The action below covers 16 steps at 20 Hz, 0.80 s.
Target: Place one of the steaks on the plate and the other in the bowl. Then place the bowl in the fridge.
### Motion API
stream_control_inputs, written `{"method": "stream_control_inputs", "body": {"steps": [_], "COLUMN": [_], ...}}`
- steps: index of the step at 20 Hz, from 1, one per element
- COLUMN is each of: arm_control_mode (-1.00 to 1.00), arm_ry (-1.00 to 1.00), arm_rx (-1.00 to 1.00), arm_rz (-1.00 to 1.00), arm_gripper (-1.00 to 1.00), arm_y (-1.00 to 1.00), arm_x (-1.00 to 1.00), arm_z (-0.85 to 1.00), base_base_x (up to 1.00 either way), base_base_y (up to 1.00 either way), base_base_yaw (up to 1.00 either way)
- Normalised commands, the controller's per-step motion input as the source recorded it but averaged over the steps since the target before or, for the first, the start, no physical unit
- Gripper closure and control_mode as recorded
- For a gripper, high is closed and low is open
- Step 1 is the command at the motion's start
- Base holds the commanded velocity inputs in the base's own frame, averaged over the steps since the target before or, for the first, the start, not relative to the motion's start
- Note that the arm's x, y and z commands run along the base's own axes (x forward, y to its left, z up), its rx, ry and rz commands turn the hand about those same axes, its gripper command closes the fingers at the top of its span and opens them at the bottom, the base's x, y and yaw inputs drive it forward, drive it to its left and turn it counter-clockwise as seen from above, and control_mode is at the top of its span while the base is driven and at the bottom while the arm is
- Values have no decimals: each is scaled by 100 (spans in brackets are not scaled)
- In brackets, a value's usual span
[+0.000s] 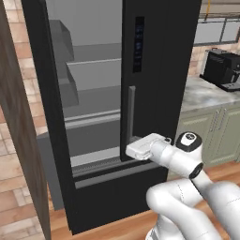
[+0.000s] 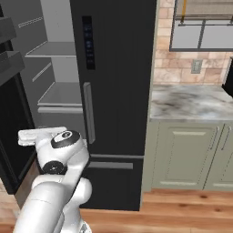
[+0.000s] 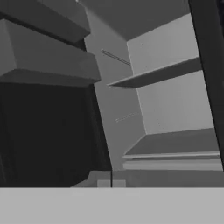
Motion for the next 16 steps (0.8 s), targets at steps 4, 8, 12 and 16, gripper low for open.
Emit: {"method": "stream_control_inputs", "body": {"steps": [4, 8, 12, 16], "arm_control_mode": [-100, -100, -100, -100], "arm_ry": [39, 35, 31, 42], "arm_rx": [29, 31, 25, 29], "arm_rz": [15, 15, 4, 3], "arm_gripper": [100, 100, 100, 100], "arm_y": [-38, -59, -77, -84], "arm_x": [-29, -28, -16, -24], "arm_z": [98, 100, 100, 100], "base_base_x": [0, 0, 0, 0], "base_base_y": [0, 0, 0, 0], "base_base_yaw": [0, 0, 0, 0]}}
